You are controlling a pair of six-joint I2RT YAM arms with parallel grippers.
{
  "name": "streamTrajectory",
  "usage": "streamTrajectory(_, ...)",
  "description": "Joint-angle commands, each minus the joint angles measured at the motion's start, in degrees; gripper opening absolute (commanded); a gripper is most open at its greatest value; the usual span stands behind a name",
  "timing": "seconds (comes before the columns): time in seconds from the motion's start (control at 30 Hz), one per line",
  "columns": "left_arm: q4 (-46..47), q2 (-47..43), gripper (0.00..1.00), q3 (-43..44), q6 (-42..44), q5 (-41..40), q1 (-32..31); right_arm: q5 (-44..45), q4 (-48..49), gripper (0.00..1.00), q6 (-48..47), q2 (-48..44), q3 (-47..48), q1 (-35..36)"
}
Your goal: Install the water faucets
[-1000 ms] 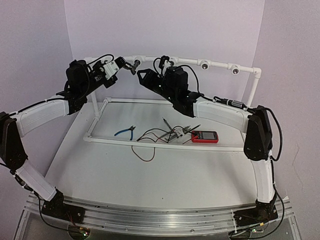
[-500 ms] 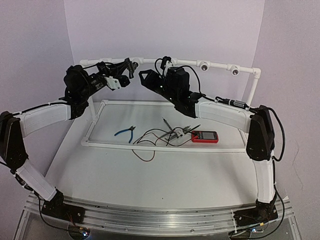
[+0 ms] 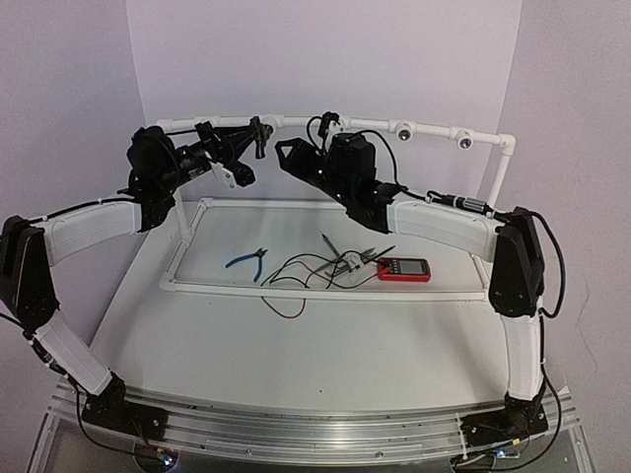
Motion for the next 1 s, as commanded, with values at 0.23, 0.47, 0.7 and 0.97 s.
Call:
streamTrajectory(0.23,-1.18,-5.75,0.61,-2.82,-5.31,0.99,0.70,-1.68,1.93,0.61,-4.42,-6.15,0.03,-0.65)
streamTrajectory(0.47,-7.06,-13.80,0.65,-7.06,-24.26,-4.42,1.22,-8.87,0.08,0.55,1.01,-6.76,3.31,-0.77)
streamTrajectory(0.7,-12.11,-15.22,0.64,-7.28,-37.90,-11.44,1.17,-16.89,-6.06,0.54,8.62,1.11,16.38,0.37)
streamTrajectory(0.97,-13.44,-13.62,0.63,-5.21,-41.46,-14.39,1.24,-16.67,-10.24,0.57,8.90,1.93,18.73,0.99)
